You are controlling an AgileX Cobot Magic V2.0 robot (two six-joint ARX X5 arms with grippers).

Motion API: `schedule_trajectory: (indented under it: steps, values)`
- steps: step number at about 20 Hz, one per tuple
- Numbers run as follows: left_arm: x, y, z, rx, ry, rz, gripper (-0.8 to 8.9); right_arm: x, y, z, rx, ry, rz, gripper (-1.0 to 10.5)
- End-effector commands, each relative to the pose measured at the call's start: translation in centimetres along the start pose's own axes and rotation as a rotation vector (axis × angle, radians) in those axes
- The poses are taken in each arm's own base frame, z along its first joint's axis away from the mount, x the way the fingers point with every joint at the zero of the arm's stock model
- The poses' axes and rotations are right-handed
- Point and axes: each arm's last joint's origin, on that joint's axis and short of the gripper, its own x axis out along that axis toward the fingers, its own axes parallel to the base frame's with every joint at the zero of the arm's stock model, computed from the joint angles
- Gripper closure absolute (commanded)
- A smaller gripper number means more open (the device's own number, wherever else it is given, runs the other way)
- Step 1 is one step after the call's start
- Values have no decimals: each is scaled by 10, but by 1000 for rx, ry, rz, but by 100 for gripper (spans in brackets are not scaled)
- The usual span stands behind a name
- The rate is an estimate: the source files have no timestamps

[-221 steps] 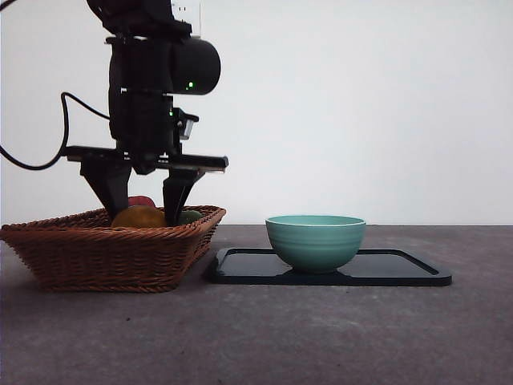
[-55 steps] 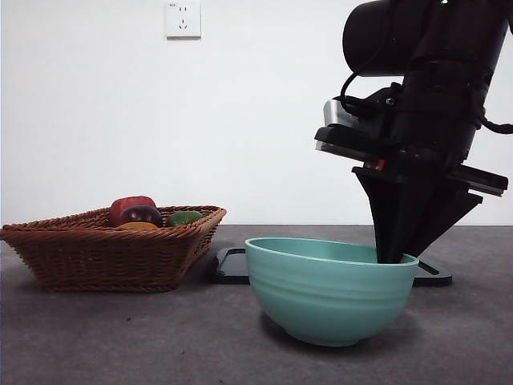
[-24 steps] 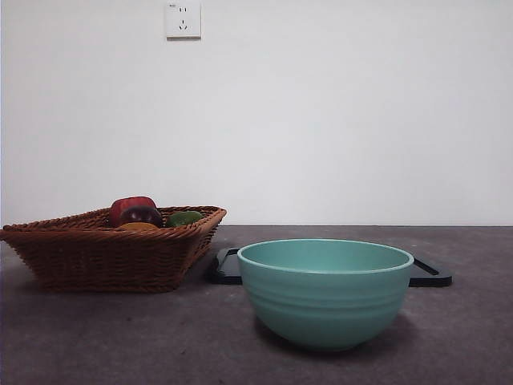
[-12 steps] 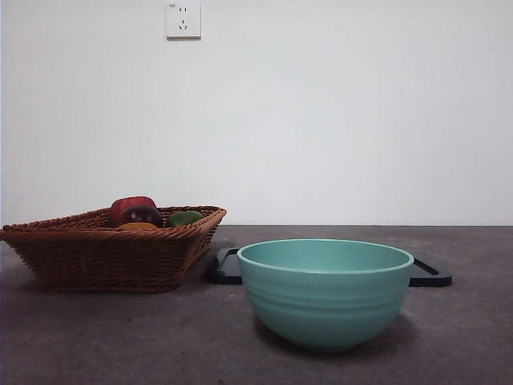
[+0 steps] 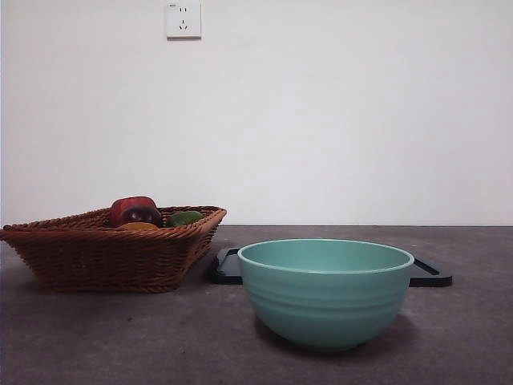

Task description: Pick up the wifruite, put it on the bowl, pick up the plate, put it on desk

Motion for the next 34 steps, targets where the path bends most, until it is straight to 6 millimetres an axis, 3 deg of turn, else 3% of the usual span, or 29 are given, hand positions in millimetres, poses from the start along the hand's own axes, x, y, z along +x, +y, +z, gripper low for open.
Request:
schedule_trajectory:
  steps: [1, 11, 14, 17, 19, 22, 26, 28, 34]
  values:
    - [-1, -1, 3, 14, -17, -11, 795, -4, 1, 2, -14, -16, 9, 939]
    - [0, 4, 4, -19, -20, 42, 795, -4, 1, 2, -14, -17, 9, 939]
    - [9, 21, 5, -122, 0, 185, 795, -4, 1, 2, -14, -18, 9, 939]
    - [27, 47, -7, -188, -83, 345, 795, -4, 1, 2, -14, -18, 9, 939]
    - [45, 67, -26, -170, -227, 448, 795, -4, 1, 2, -14, -18, 9, 939]
    - [72, 90, -76, -111, -442, 620, 795, -4, 1, 2, -14, -18, 9, 939]
    - [101, 104, -152, -161, -549, 869, 795, -4, 1, 2, -14, -18, 9, 939]
    - [110, 106, -178, -248, -550, 949, 795, -4, 1, 2, -14, -18, 9, 939]
    - [122, 105, -212, -320, -469, 984, 795, -4, 1, 2, -14, -19, 9, 939]
